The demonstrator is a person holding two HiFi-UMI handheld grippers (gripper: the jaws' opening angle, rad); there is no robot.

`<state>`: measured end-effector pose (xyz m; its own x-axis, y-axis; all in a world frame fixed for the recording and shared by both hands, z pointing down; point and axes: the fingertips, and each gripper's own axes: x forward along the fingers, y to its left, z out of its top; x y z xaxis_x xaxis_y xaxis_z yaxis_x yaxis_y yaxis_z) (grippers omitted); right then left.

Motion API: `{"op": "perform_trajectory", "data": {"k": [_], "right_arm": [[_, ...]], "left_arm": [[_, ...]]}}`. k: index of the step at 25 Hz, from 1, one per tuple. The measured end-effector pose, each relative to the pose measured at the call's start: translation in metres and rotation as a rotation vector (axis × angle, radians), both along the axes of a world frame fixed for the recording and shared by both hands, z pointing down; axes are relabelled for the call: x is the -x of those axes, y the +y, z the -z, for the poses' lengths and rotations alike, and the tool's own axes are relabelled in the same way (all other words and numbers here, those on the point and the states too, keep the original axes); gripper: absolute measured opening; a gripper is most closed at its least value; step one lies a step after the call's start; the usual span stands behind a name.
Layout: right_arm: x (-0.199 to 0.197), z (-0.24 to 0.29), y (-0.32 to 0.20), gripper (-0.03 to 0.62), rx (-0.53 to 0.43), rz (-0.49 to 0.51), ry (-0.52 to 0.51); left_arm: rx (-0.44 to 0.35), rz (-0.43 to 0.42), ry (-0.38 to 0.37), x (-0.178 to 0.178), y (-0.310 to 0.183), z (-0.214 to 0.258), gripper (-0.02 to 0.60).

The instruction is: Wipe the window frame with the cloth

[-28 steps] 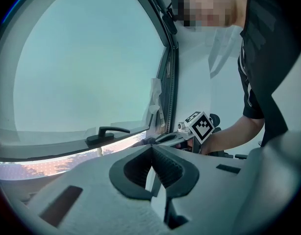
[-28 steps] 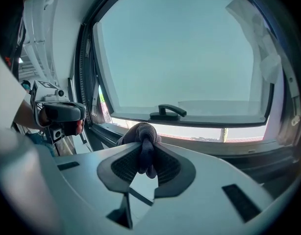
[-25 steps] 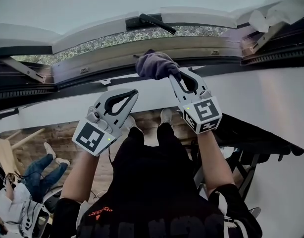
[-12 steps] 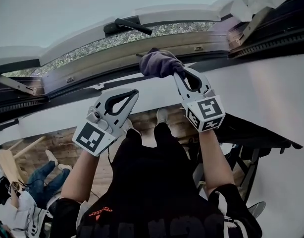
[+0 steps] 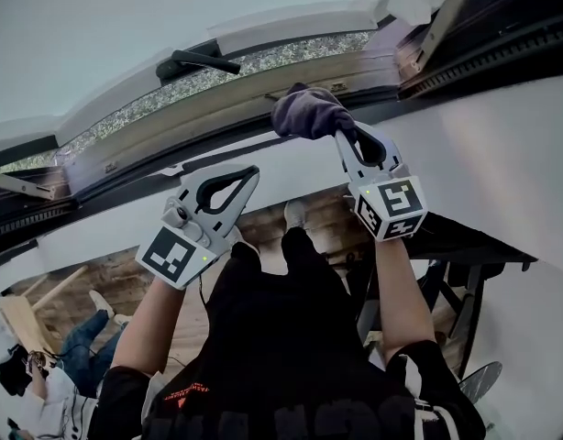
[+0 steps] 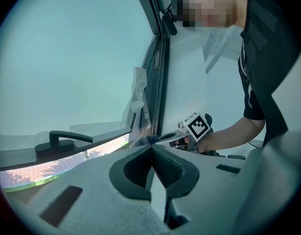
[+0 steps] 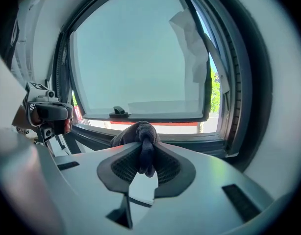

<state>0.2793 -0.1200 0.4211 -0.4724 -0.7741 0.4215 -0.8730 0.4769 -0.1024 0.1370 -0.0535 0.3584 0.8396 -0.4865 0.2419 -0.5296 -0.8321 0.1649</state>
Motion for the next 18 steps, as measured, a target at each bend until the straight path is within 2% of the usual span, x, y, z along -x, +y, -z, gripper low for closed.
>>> {"op": "perform_trajectory", "data": {"k": [9, 18], "right_arm": [[-0.047, -0.002, -0.004, 0.066, -0.002, -0.073, 0.01], [-0.073, -0.007, -0.007, 0.066, 0.0, -0.11, 0.009]], "left_arm": [[0.0, -0.044, 0.0, -0.029, -0.007, -0.002, 0.018], [0.012, -0.069, -0.008, -0.05, -0.011, -0.006, 0.018]]}}
